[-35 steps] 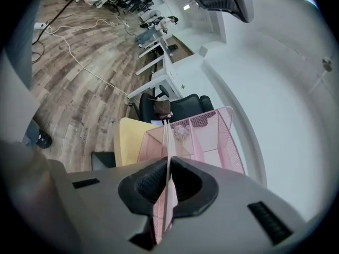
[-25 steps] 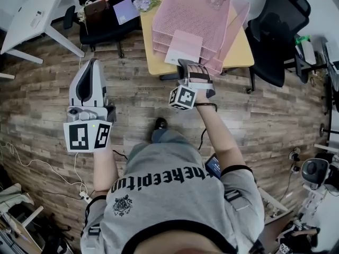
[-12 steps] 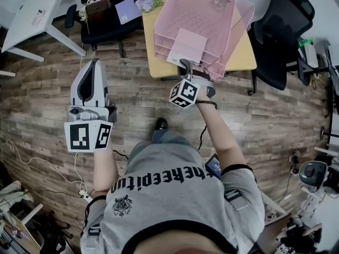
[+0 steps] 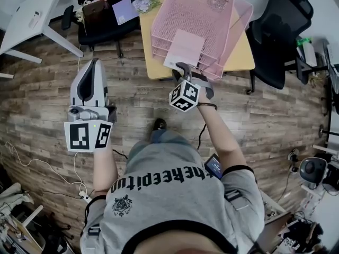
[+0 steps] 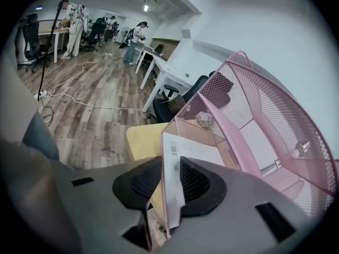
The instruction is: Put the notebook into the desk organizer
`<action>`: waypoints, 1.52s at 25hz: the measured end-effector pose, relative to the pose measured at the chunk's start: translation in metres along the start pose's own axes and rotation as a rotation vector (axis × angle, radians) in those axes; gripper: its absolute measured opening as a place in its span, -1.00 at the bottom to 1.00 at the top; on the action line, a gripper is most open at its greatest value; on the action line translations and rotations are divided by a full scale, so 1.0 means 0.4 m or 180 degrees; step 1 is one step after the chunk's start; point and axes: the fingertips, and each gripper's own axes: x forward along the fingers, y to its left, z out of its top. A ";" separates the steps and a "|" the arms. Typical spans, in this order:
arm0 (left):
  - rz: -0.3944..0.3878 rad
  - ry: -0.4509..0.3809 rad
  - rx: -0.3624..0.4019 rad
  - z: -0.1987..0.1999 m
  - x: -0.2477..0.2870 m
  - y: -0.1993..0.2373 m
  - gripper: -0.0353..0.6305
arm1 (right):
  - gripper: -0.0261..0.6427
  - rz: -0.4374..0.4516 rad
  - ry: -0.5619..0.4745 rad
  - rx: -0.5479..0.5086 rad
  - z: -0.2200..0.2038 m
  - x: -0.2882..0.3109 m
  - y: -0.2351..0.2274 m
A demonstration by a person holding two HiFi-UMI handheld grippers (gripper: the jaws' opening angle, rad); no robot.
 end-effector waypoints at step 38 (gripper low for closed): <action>0.0022 -0.0002 0.0019 0.018 -0.059 0.022 -0.88 | -0.88 -0.0277 0.0031 0.1061 0.012 -0.004 -0.058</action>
